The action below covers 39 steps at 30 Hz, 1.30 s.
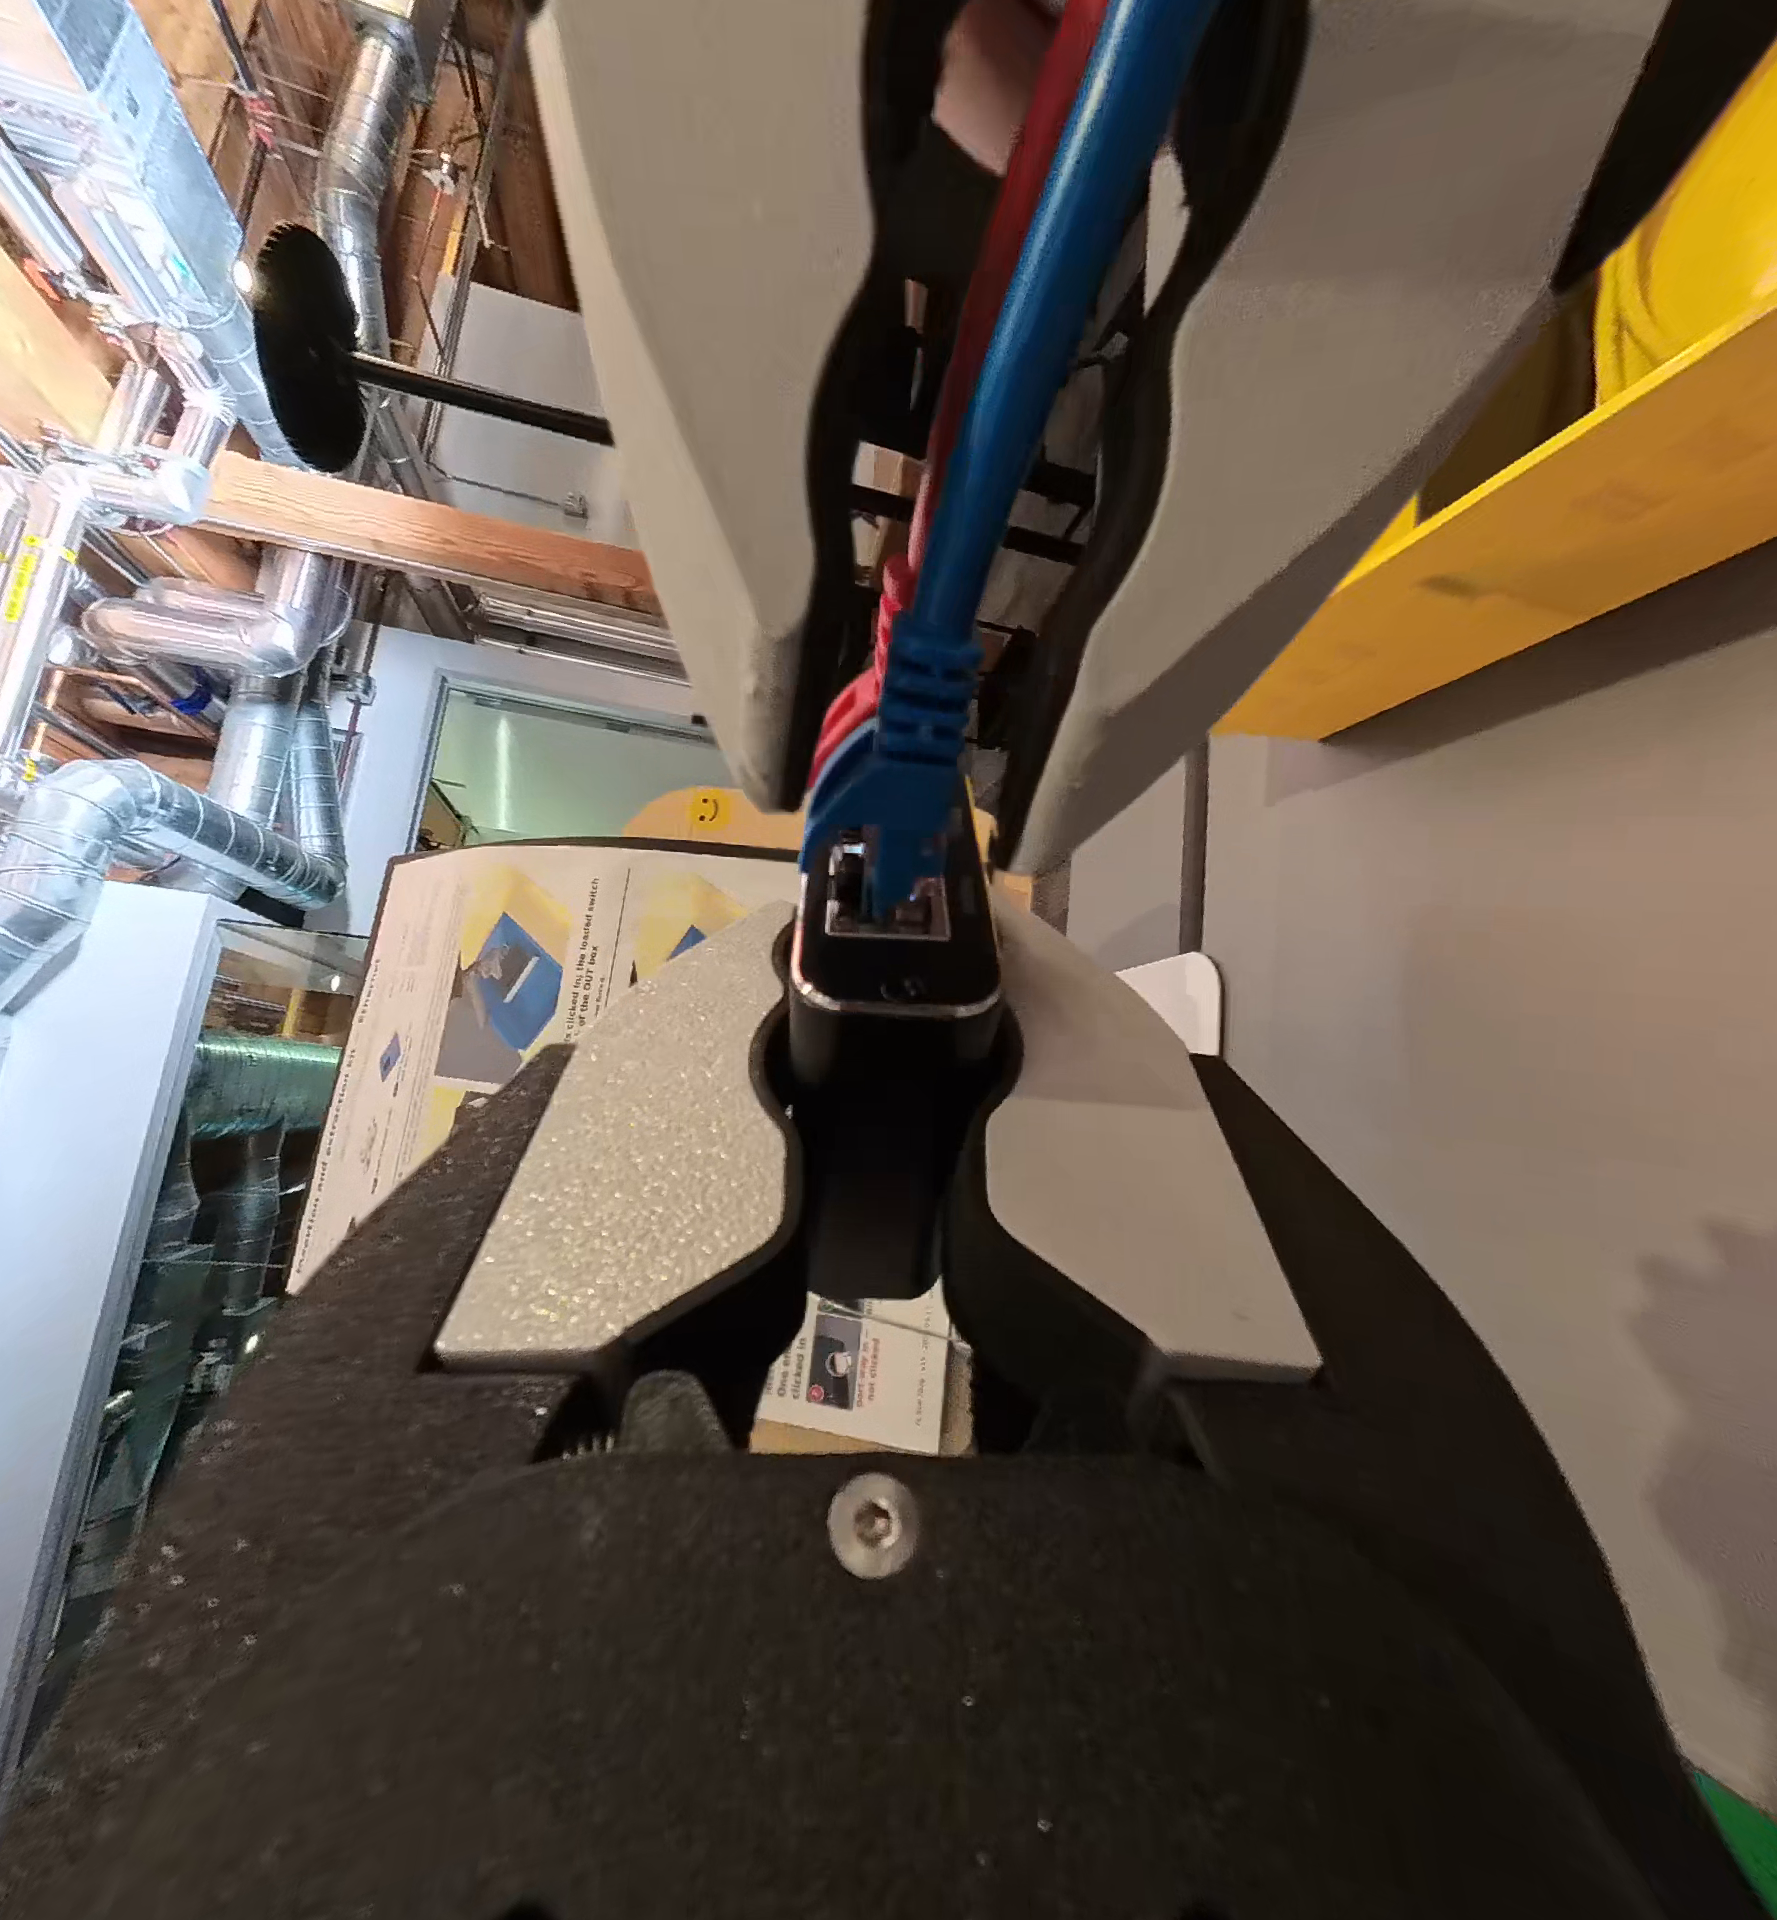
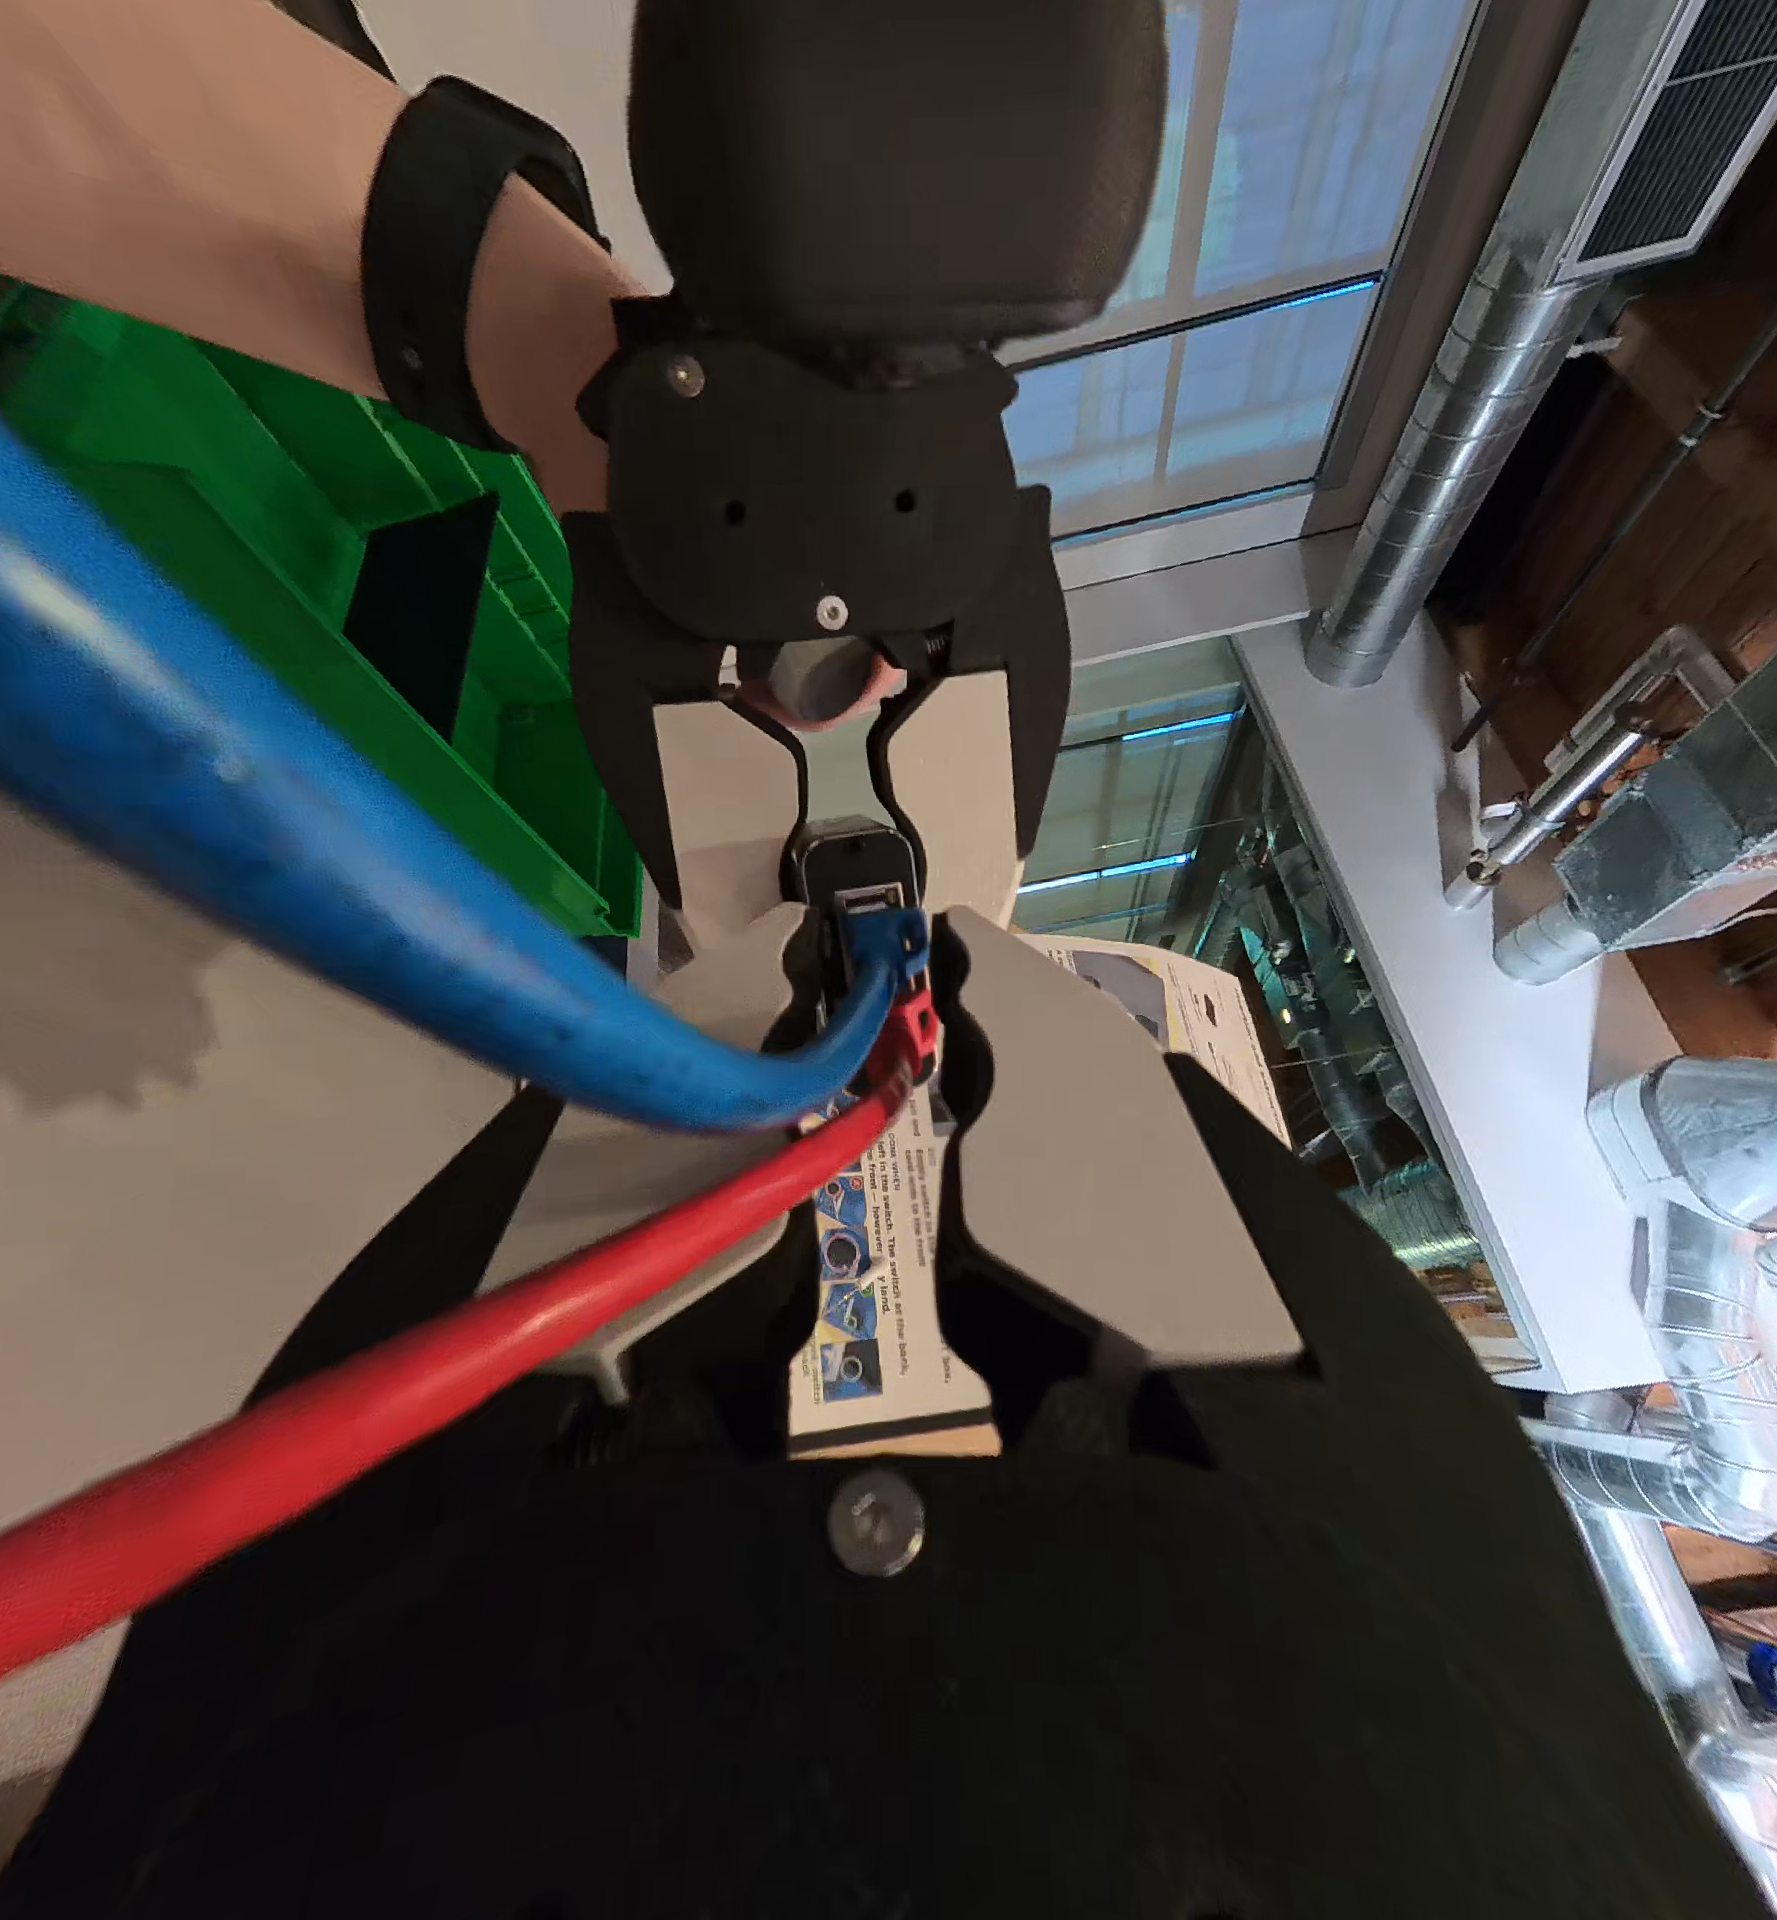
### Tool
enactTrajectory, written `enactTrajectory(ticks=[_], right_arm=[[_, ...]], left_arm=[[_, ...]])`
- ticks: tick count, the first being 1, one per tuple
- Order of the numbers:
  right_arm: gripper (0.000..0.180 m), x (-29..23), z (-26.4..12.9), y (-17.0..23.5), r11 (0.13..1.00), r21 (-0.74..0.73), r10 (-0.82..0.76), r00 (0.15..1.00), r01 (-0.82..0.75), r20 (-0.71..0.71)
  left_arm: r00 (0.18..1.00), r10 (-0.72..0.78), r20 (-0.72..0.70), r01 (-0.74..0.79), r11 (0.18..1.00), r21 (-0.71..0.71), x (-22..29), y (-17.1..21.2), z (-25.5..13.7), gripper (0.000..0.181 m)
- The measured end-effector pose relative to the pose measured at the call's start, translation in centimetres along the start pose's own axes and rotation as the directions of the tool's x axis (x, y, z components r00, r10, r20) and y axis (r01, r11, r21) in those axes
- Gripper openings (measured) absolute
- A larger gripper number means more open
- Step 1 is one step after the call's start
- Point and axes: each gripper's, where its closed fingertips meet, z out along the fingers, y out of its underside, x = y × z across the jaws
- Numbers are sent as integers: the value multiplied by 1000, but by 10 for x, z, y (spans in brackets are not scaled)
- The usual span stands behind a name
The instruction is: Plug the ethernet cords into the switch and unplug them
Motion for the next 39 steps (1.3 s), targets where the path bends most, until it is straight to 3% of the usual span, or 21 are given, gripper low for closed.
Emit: enactTrajectory(ticks=[13,30,39], right_arm=[[16,-4,3,7,995,-89,-50,998,52,24],[16,-4,7,7,992,-84,-99,995,97,-16],[15,-9,4,6,995,-99,22,998,-17,50]], left_arm=[[998,6,-57,-10,998,-63,9,7,3,26],[998,-4,-67,-1,997,-72,8,7,1,26],[994,-13,-105,7,998,-63,14,5,1,27]])
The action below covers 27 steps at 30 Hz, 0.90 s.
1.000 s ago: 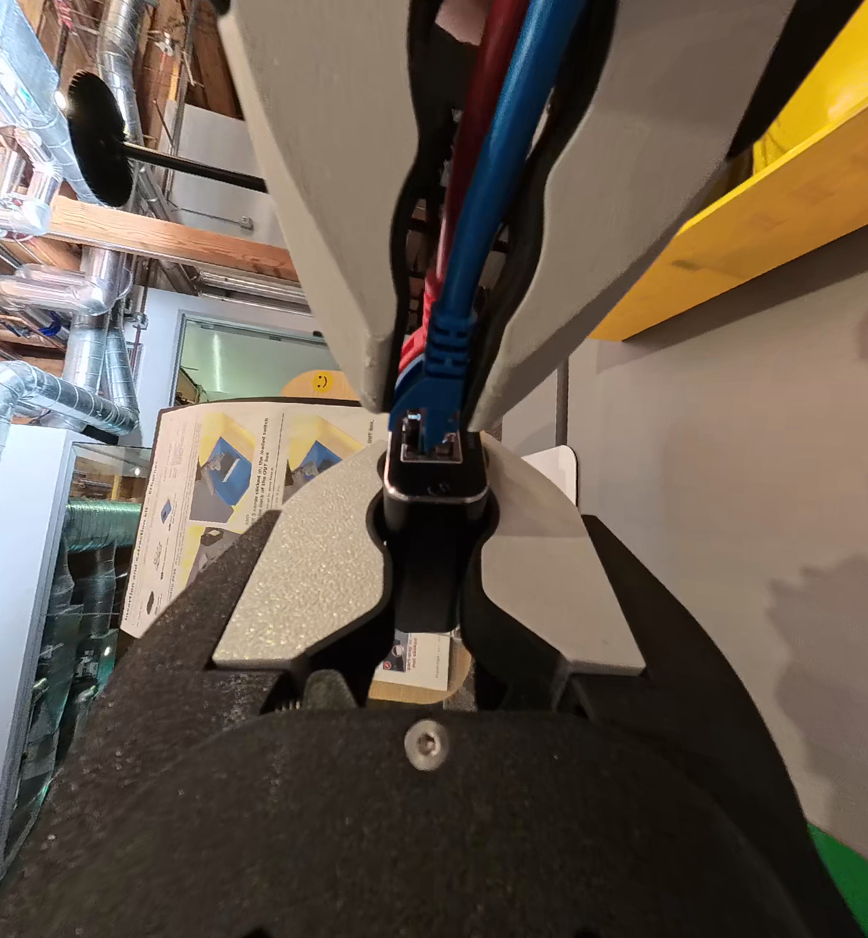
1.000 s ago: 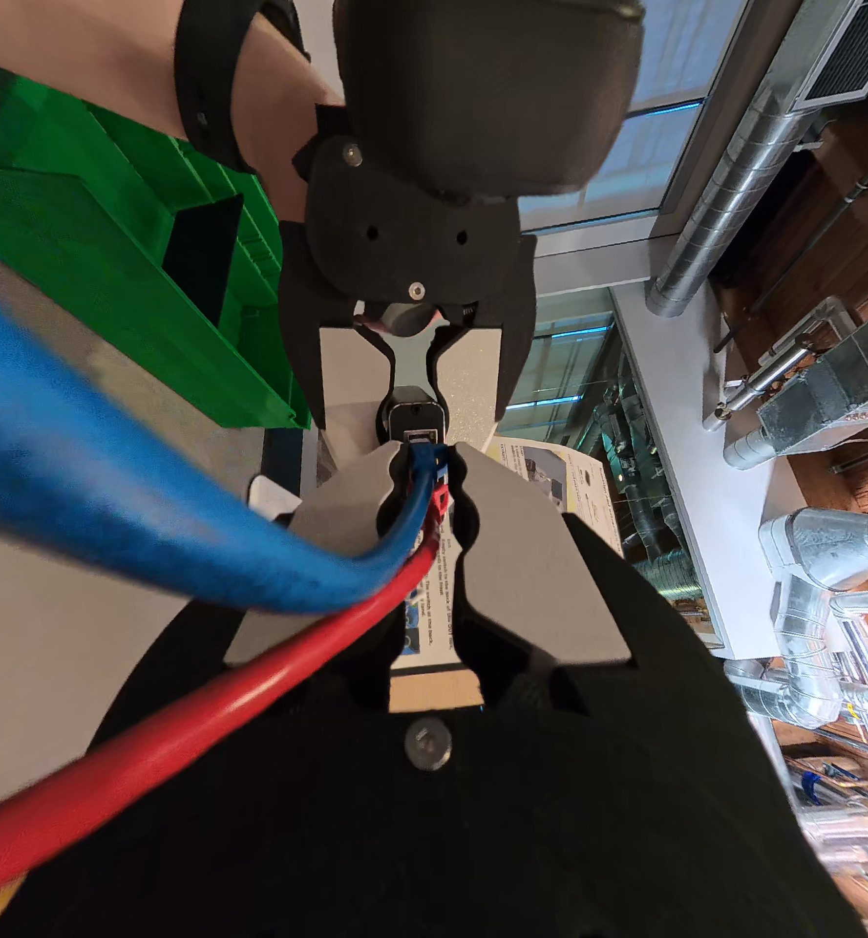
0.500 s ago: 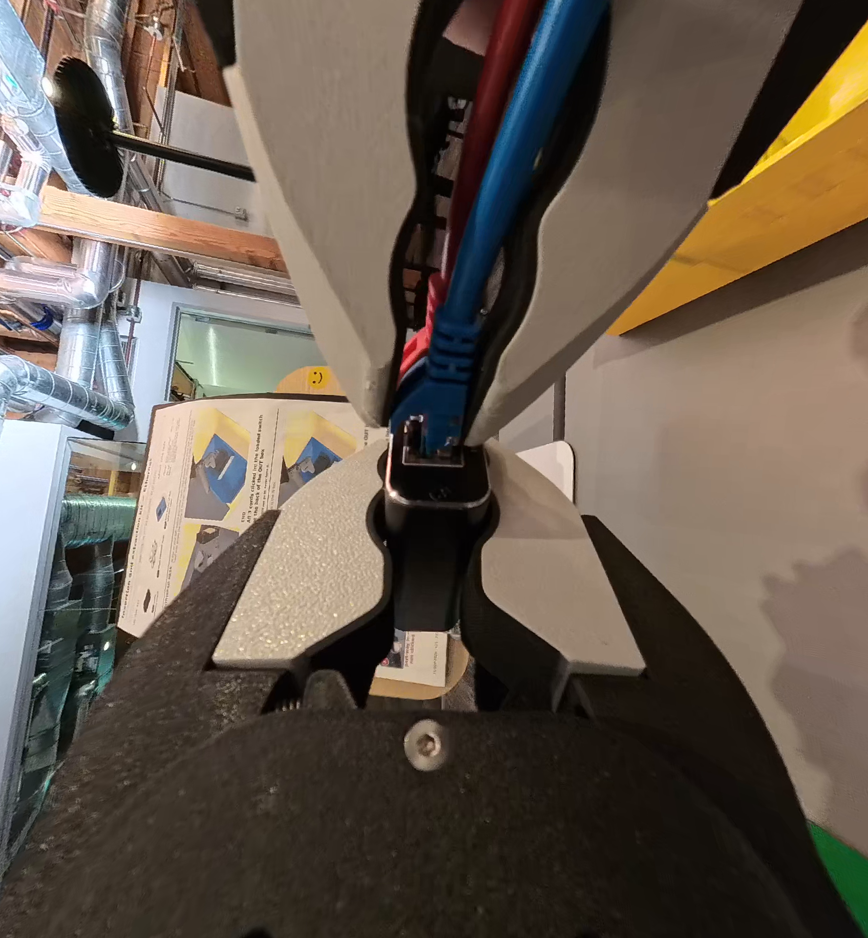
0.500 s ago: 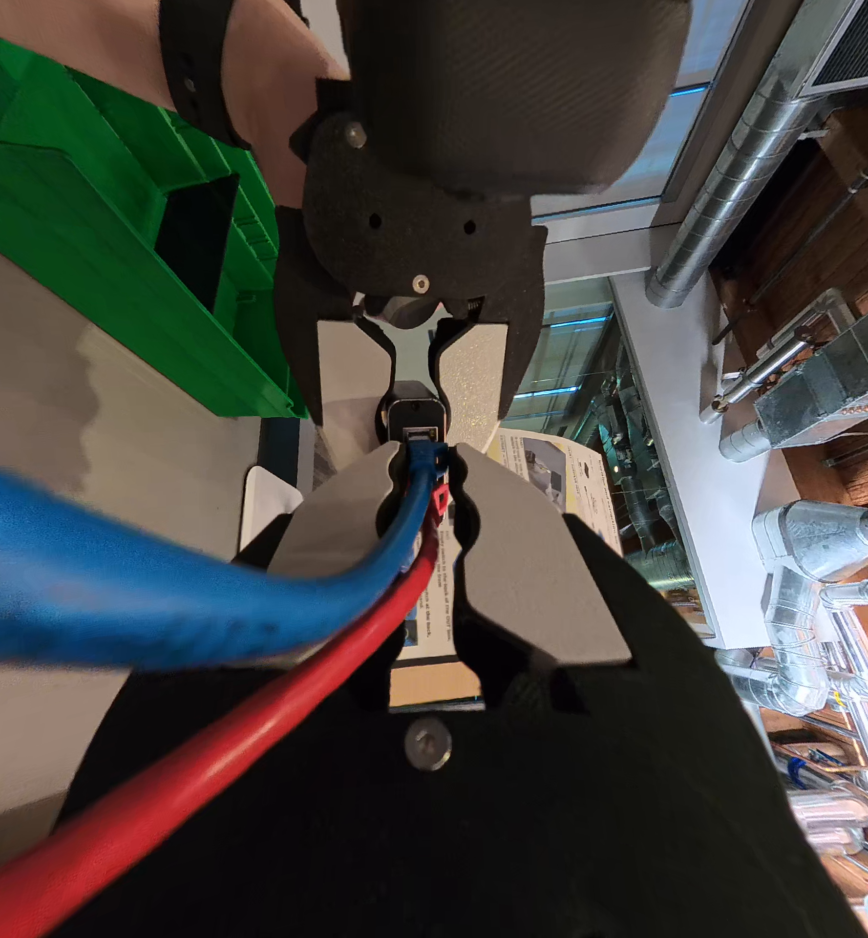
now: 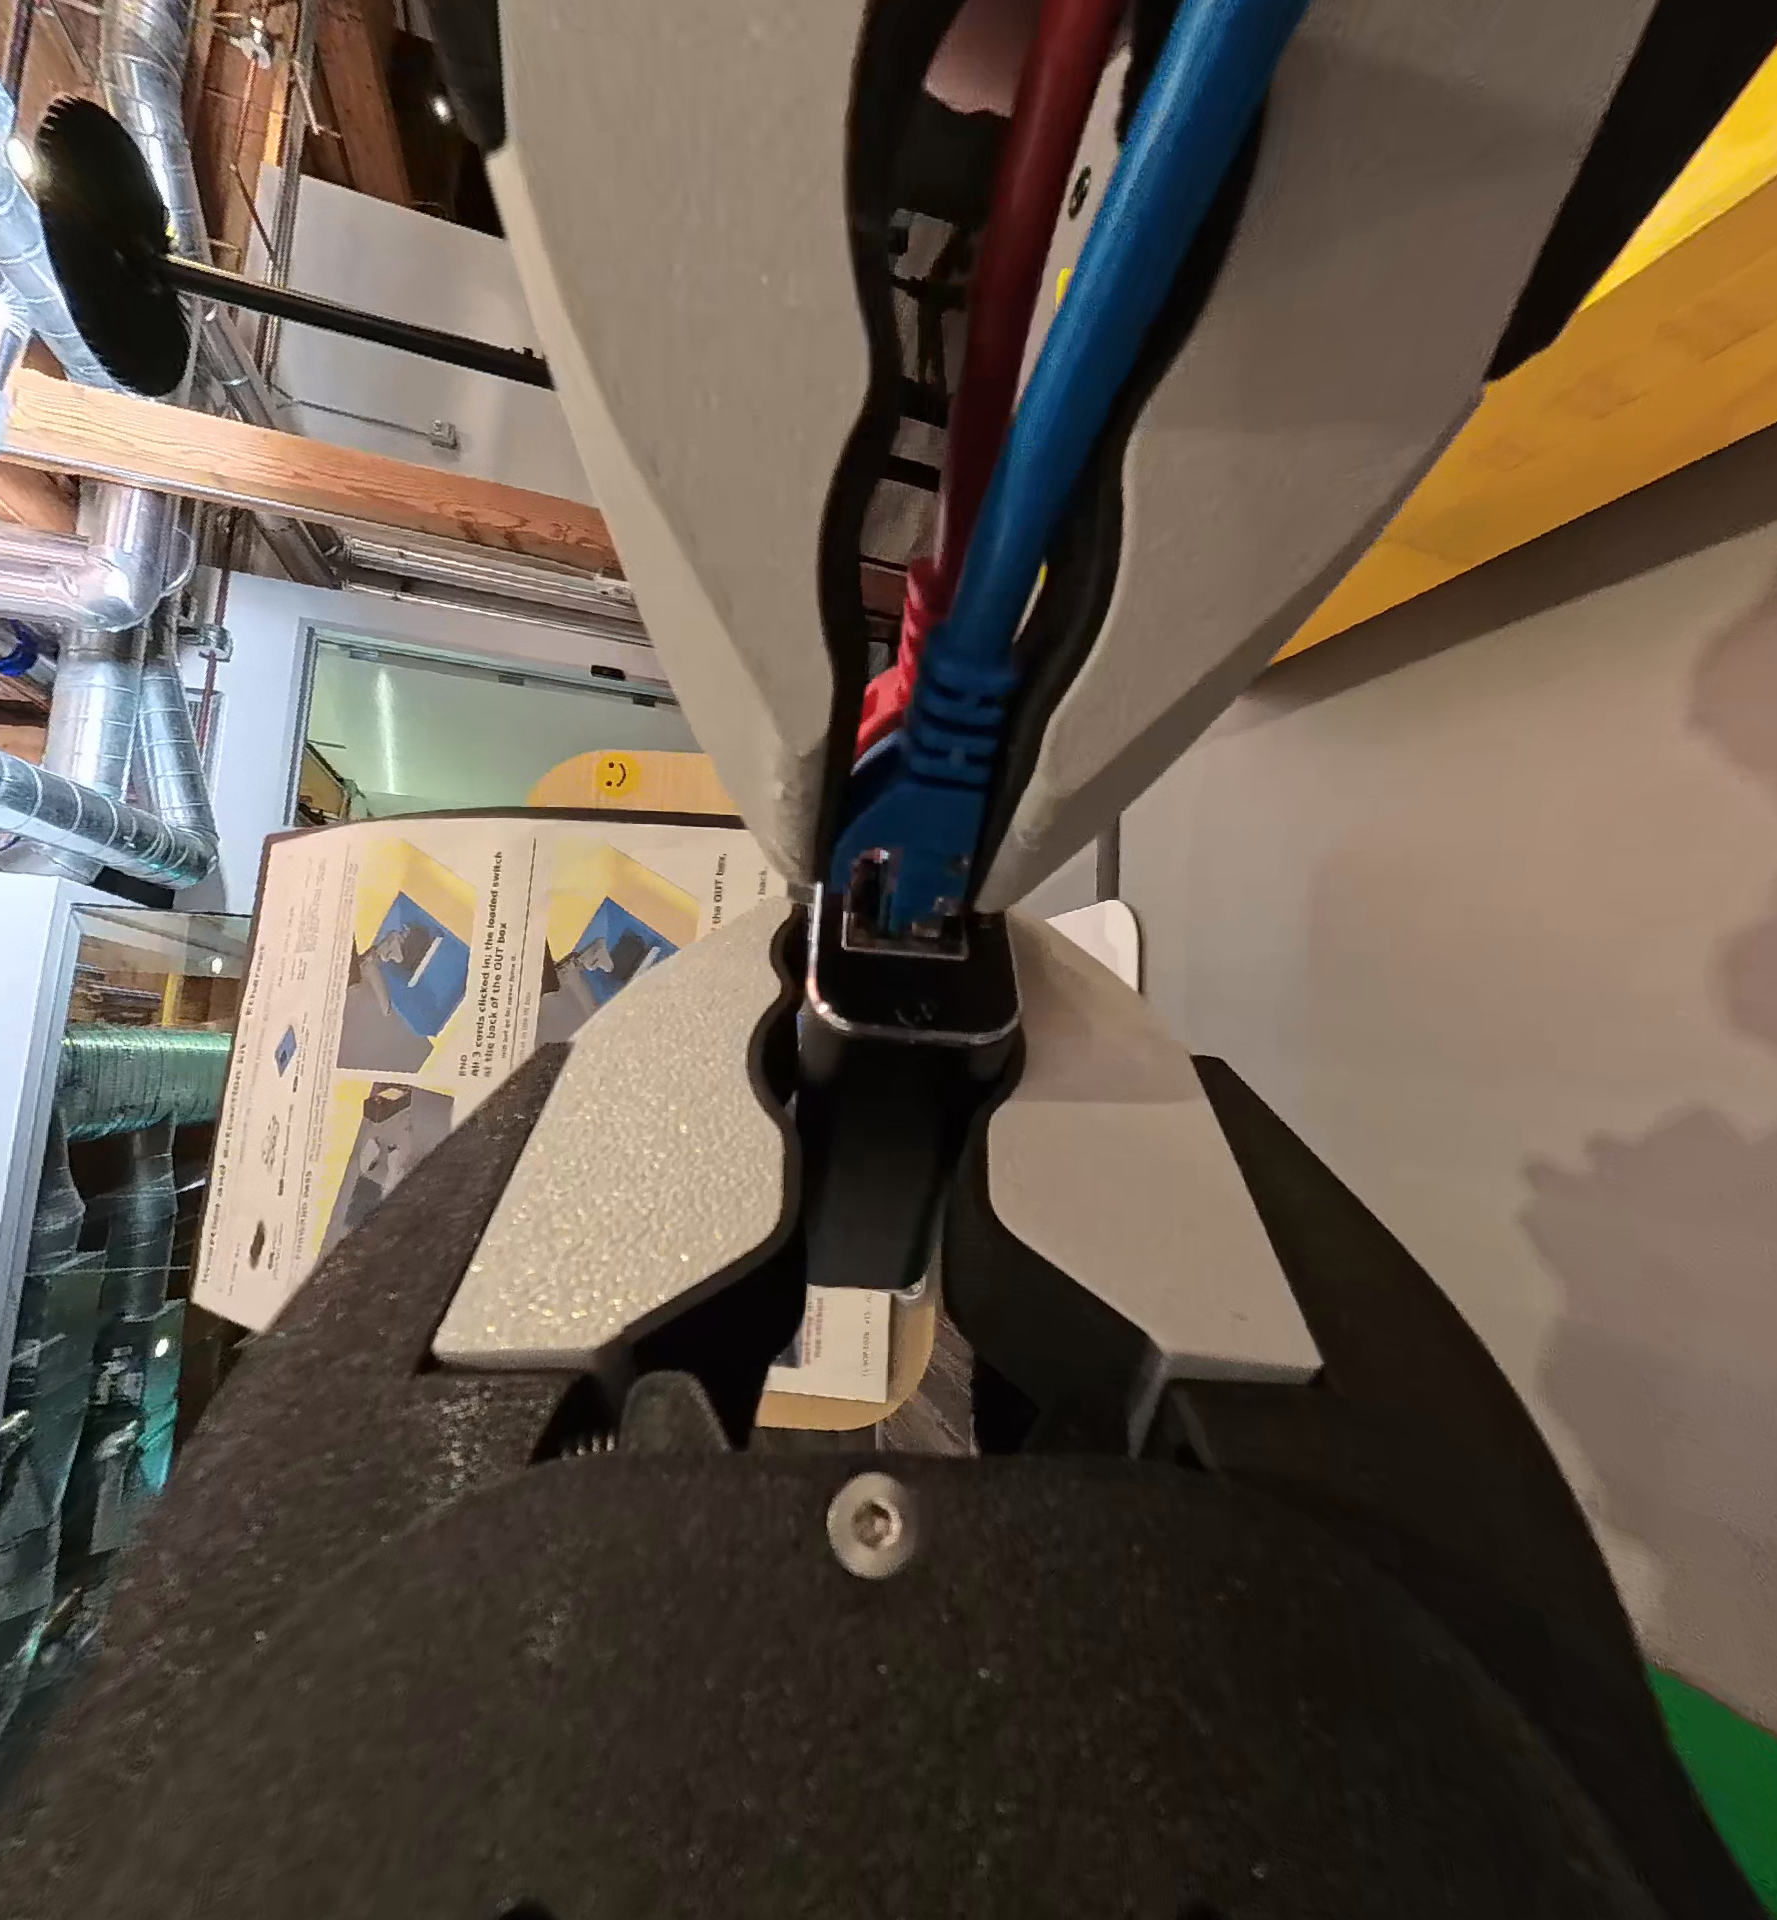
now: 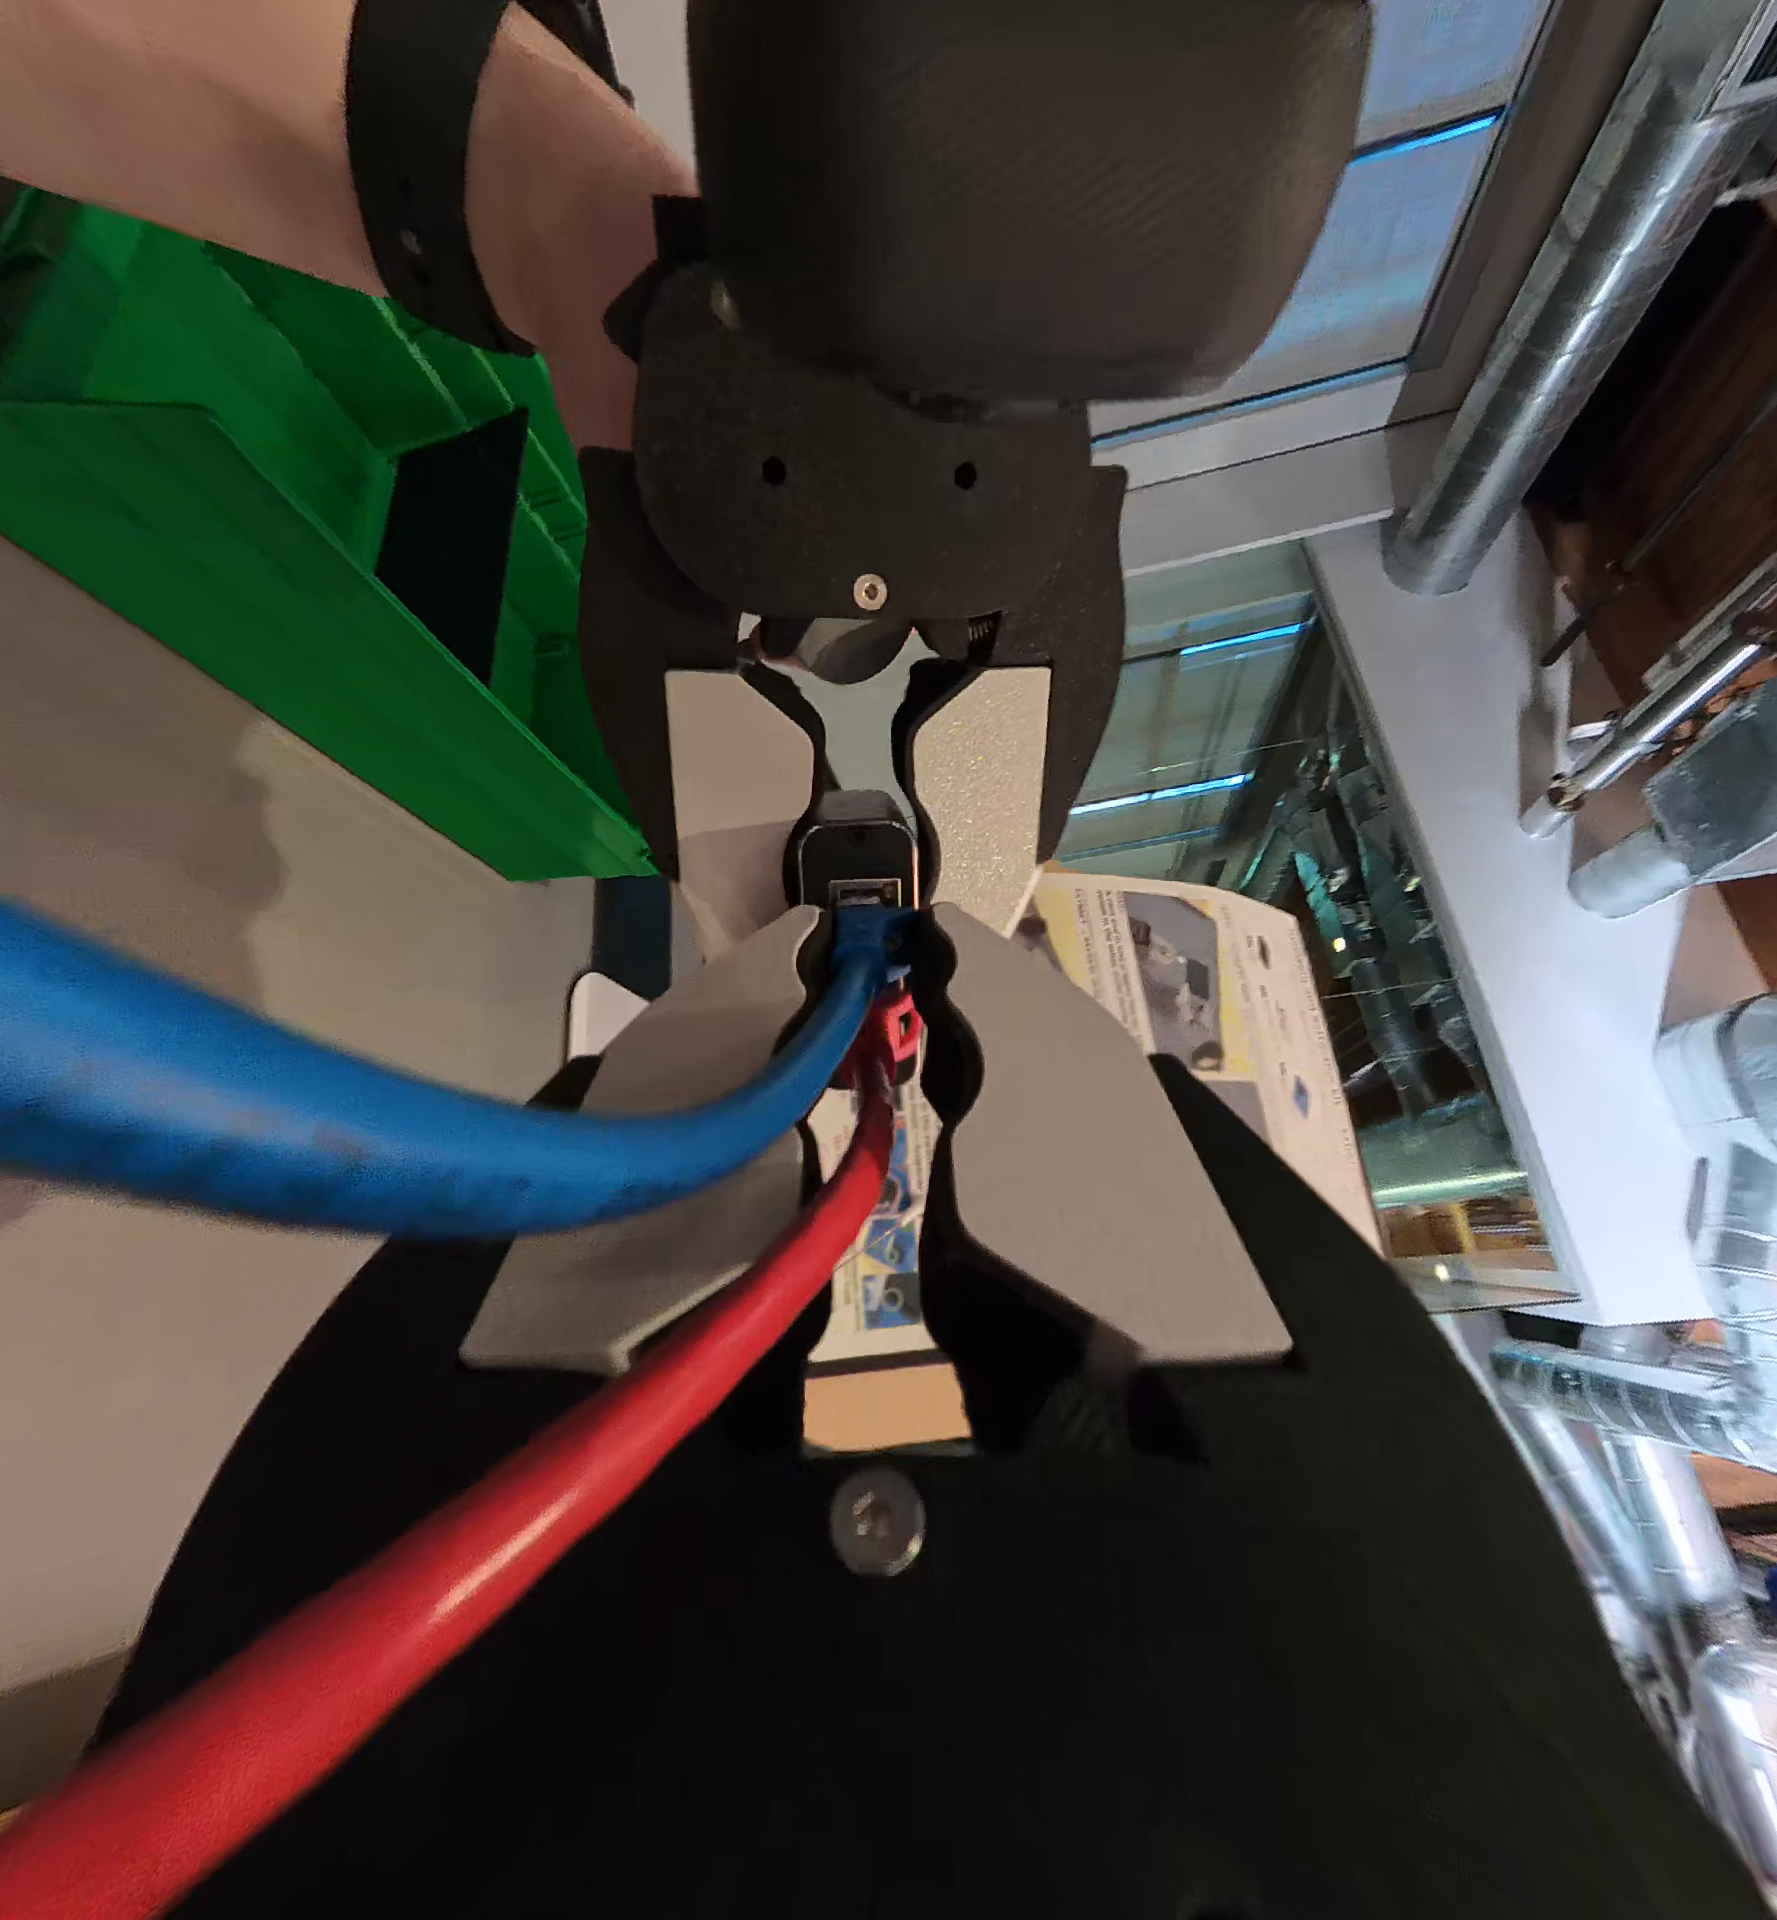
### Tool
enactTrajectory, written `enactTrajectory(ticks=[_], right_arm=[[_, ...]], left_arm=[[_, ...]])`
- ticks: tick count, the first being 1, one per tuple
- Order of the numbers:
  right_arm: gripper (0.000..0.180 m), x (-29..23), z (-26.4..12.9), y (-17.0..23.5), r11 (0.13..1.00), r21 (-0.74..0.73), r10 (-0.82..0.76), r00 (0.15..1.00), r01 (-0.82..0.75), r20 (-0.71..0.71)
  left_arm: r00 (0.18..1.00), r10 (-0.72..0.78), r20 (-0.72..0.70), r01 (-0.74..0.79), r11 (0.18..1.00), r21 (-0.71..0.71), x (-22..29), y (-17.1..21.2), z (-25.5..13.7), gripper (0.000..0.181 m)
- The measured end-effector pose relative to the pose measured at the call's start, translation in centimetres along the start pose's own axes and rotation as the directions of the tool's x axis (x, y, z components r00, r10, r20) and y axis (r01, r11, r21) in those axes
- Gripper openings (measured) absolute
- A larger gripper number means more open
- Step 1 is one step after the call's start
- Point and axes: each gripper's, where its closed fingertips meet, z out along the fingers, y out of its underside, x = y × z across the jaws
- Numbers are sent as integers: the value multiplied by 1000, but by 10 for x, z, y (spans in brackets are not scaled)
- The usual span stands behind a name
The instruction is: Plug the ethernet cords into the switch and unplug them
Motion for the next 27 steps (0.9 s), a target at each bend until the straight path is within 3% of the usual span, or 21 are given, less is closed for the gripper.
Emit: enactTrajectory(ticks=[12,27], right_arm=[[16,-23,-3,21,977,-91,205,958,-190,202],[14,-24,-6,26,974,-132,211,955,-187,210]], left_arm=[[993,20,-113,-20,1000,-7,26,3,20,27],[995,-4,-96,7,999,34,26,-1,25,28]])
